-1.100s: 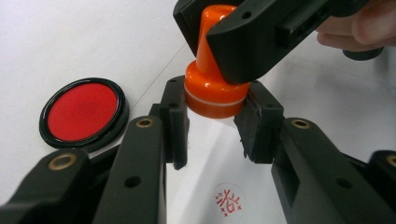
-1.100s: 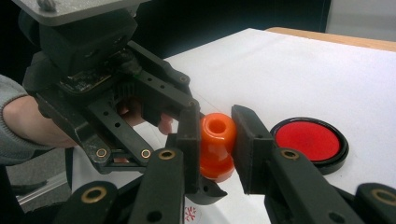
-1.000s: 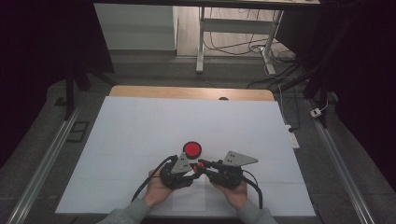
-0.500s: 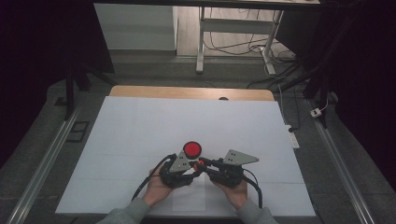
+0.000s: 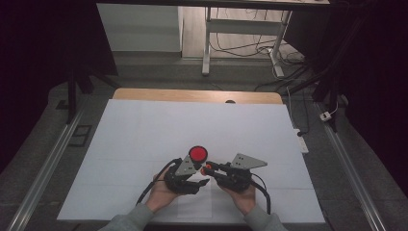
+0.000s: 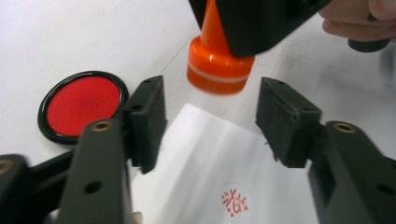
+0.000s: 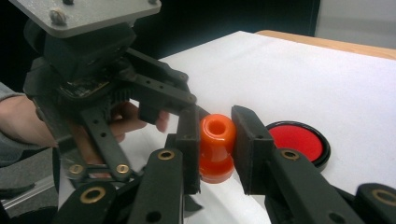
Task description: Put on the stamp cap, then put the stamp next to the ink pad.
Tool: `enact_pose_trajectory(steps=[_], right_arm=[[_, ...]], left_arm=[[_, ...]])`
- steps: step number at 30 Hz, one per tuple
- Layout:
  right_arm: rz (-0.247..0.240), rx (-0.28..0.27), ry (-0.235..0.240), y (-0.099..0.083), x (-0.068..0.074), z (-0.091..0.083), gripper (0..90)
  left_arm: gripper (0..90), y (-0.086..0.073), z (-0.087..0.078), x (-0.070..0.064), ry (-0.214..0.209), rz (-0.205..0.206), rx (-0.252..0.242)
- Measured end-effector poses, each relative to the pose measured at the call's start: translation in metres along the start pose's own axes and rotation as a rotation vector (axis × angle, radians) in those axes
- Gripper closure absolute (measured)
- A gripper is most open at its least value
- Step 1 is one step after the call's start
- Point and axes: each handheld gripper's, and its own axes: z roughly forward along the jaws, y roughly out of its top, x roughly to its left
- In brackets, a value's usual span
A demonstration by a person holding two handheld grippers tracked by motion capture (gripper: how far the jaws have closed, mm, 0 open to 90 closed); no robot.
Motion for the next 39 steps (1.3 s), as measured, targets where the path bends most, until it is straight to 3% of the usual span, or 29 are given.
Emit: enact_pose_trajectory(steps=[6,10,20,29,39], right_arm=[[0.005,-0.011,-0.02,0.002,-0.004,-0.005,72.4],[0.009,-0.015,-0.03,0.003,-0.007,-0.008,72.5],[0.002,-0.006,-0.043,0.005,-0.01,-0.01,72.5],[-0.02,0.007,-0.049,0.007,-0.01,-0.011,72.4],[-0.024,0.008,-0.066,0.009,-0.013,-0.012,72.4]], left_arm=[[27.7,-0.009,-0.015,0.006,-0.033,-0.052,0.028],[27.9,-0.016,-0.029,0.009,0.0,-0.045,0.036],[28.3,-0.039,-0.066,0.025,0.074,-0.104,0.019],[28.3,-0.071,-0.101,0.03,0.137,-0.146,0.011],[28.2,-0.086,-0.115,0.038,0.164,-0.181,-0.012]])
